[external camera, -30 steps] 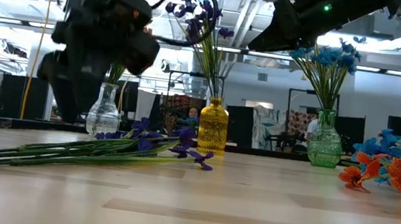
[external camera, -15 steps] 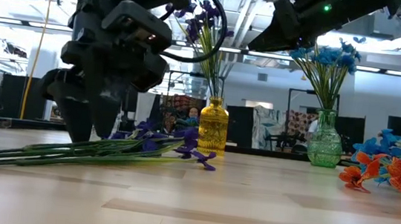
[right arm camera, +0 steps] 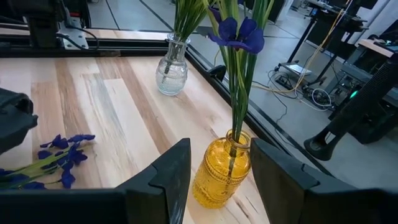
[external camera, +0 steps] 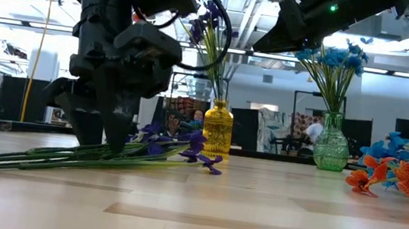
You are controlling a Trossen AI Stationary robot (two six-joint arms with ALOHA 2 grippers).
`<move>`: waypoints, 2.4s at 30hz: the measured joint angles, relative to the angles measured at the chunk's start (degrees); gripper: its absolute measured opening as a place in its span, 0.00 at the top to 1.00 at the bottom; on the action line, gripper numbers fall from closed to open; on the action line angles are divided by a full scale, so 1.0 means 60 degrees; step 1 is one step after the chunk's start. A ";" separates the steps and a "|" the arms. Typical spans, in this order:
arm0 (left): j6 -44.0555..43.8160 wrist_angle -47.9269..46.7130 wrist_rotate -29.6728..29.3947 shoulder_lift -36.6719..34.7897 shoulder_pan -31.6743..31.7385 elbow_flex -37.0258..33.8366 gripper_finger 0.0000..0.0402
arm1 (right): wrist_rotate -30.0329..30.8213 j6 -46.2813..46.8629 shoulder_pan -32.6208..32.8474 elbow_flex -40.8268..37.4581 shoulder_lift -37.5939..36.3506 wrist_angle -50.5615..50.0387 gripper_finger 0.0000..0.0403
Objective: Sort flowers into vase by color
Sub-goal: Put the left purple flower into the orange vase
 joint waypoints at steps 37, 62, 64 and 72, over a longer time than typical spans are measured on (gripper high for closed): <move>0.0660 0.0072 -0.2295 -0.0902 0.0269 -0.0069 1.00 | -0.0503 0.0003 0.0714 0.0004 -0.0492 0.0069 0.53; 0.4792 0.3212 -0.6703 -0.3078 0.0410 -0.0043 1.00 | -0.0988 0.1948 0.2067 0.0004 -0.2109 -0.0224 0.53; 0.5149 0.3674 -0.6744 -0.3078 0.0410 -0.0043 1.00 | -0.1165 0.2202 0.2223 0.0004 -0.2032 -0.0237 0.53; 0.6420 0.5085 -0.7105 -0.3078 0.0410 -0.0043 1.00 | -0.1246 0.2874 0.2697 0.0004 -0.1554 -0.0237 0.53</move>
